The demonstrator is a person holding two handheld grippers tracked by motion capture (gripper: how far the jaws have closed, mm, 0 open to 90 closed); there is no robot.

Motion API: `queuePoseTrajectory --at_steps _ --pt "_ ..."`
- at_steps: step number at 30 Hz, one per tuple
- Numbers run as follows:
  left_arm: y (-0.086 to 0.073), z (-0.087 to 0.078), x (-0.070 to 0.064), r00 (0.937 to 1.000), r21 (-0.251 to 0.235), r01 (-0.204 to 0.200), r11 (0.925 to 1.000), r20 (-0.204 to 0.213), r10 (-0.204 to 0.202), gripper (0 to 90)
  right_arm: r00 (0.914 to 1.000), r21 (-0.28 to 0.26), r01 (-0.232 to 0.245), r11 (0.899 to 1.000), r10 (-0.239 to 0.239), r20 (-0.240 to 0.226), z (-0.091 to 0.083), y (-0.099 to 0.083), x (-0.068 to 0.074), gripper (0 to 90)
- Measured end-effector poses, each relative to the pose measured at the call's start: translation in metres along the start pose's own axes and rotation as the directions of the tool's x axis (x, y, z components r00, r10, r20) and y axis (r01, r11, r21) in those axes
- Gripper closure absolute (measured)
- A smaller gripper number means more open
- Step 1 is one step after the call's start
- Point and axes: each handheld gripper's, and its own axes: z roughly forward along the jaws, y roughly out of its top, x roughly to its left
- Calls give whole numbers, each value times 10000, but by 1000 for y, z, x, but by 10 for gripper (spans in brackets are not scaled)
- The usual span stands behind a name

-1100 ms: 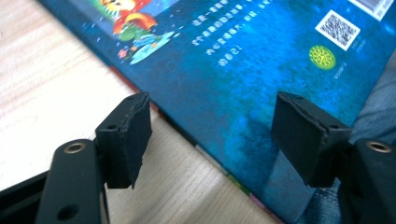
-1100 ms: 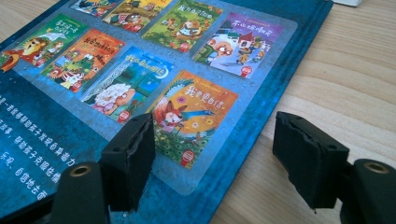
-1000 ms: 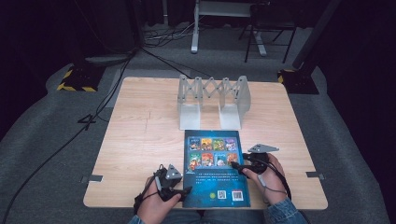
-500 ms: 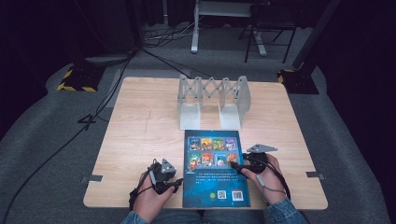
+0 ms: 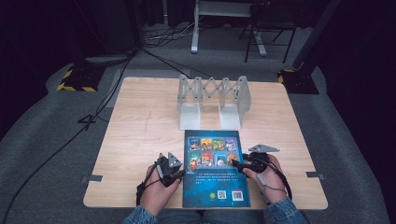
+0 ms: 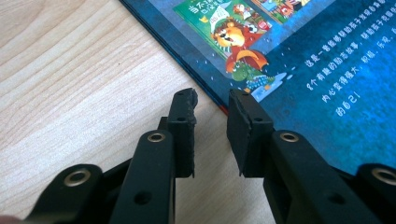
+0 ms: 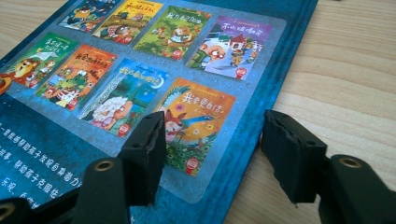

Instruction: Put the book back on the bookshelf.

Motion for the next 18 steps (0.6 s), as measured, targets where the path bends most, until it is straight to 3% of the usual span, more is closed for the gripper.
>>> queuePoseTrajectory --at_steps 5,9,14,18 --pt "2 2 1 9999 -59 124 9999 -21 -125 745 9999 276 -103 9996 105 -50 0 3 -1 432" --pt "3 5 -2 9994 -195 -64 9998 -335 57 802 9931 460 -1071 9932 1090 -426 -2 7 -9 491" --pt "5 7 3 9996 -224 290 9993 24 -290 838 9877 708 -1413 9874 1454 -569 -2 10 -13 499" --pt "6 8 0 9997 -177 166 9997 -201 -170 860 9824 823 -1750 9811 1796 -523 -2 12 -12 499"
